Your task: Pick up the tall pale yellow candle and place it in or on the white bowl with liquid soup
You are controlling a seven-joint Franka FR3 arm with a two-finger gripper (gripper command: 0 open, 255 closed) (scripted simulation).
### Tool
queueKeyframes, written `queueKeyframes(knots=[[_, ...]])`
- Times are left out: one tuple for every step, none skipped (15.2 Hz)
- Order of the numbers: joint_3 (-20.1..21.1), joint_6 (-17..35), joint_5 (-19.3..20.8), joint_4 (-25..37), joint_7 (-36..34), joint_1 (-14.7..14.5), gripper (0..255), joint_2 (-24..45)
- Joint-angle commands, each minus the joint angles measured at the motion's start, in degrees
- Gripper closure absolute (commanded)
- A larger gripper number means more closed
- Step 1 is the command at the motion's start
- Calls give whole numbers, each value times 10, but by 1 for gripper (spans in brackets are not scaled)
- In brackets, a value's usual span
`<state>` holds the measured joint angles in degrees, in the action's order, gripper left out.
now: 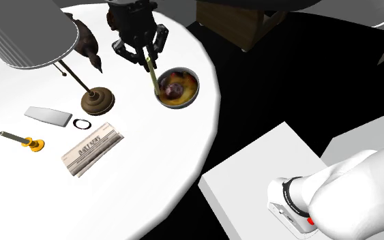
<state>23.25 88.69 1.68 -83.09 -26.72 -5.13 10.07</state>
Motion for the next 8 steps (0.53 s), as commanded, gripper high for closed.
queueKeyframes(knots=[[-10, -10, 2, 15, 25, 14, 255, 6], [-15, -16, 4, 27, 36, 20, 255, 12], [-19, -23, 6, 39, 47, 26, 255, 18], [-24, -30, 8, 52, 58, 32, 255, 24], [-28, -37, 11, 66, 69, 38, 255, 32], [-32, -45, 13, 82, 80, 43, 255, 40], [-36, -53, 16, 99, 91, 48, 255, 49], [-41, -62, 19, 117, 101, 54, 255, 59]])
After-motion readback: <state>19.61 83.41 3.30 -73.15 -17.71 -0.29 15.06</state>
